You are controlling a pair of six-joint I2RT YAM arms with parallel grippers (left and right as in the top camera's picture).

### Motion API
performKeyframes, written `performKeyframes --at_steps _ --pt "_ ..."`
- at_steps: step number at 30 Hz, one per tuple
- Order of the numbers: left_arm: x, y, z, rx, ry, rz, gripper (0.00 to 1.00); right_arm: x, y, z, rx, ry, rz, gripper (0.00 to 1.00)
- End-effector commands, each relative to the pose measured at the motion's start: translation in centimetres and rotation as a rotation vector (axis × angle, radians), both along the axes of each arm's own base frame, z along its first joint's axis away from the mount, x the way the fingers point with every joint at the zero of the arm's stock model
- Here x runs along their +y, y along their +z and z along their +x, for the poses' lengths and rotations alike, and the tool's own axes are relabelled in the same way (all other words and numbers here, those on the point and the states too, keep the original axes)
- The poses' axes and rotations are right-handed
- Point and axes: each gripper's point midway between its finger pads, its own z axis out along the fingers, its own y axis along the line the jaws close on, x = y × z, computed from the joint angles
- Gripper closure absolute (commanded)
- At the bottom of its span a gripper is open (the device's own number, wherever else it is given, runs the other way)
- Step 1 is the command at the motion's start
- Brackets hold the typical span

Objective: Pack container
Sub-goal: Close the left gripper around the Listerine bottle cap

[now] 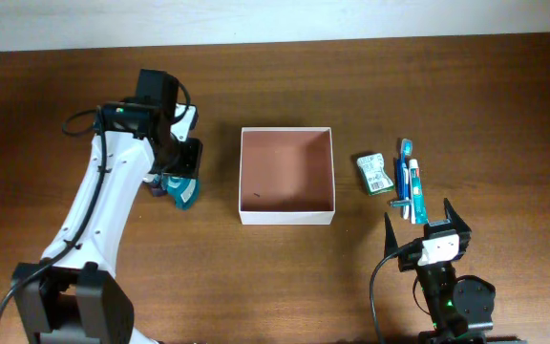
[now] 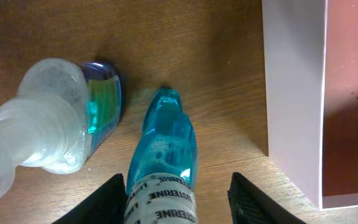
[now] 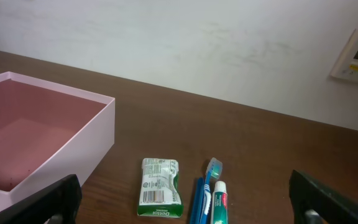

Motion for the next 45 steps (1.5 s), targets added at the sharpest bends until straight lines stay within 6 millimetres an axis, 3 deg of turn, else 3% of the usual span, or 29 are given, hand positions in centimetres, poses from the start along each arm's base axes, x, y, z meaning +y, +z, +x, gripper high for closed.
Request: performKeyframes --at_steps 1,25,28,30,32,40,42,45 --pt "0.6 0.2 0.6 -0.015 0.024 0.032 0.46 -0.3 -0.2 0.0 0.002 -0.017 0.003 0.02" --pt "1.3 -0.3 0.1 0.005 0.031 0.068 0.46 -0.3 -0.2 0.0 0.002 -0.017 0.003 0.02" --pt "1.3 -0.4 0.0 0.009 0.031 0.069 0.50 -0.3 -0.2 0.0 0.002 -0.017 0.003 0.02" --pt "1.3 -0.4 0.0 0.010 0.031 0.069 0.62 -0.3 -0.2 0.0 0.002 -0.017 0.003 0.02" --pt "1.3 -0.4 0.0 0.010 0.031 0.069 0.63 -0.3 -0.2 0.0 0.002 -0.017 0.003 0.02" --pt "1.3 -0.5 -0.2 0.019 0.030 0.070 0.60 -0.3 -0.2 0.0 0.002 -0.017 0.003 0.02" --pt "1.3 -0.5 -0.4 0.026 0.030 0.071 0.51 -0.3 -0.2 0.0 0.002 -0.017 0.003 0.02" --pt "1.4 -0.5 -0.5 0.033 0.030 0.073 0.51 -0.3 -0.2 0.0 0.002 -0.017 0.003 0.02"
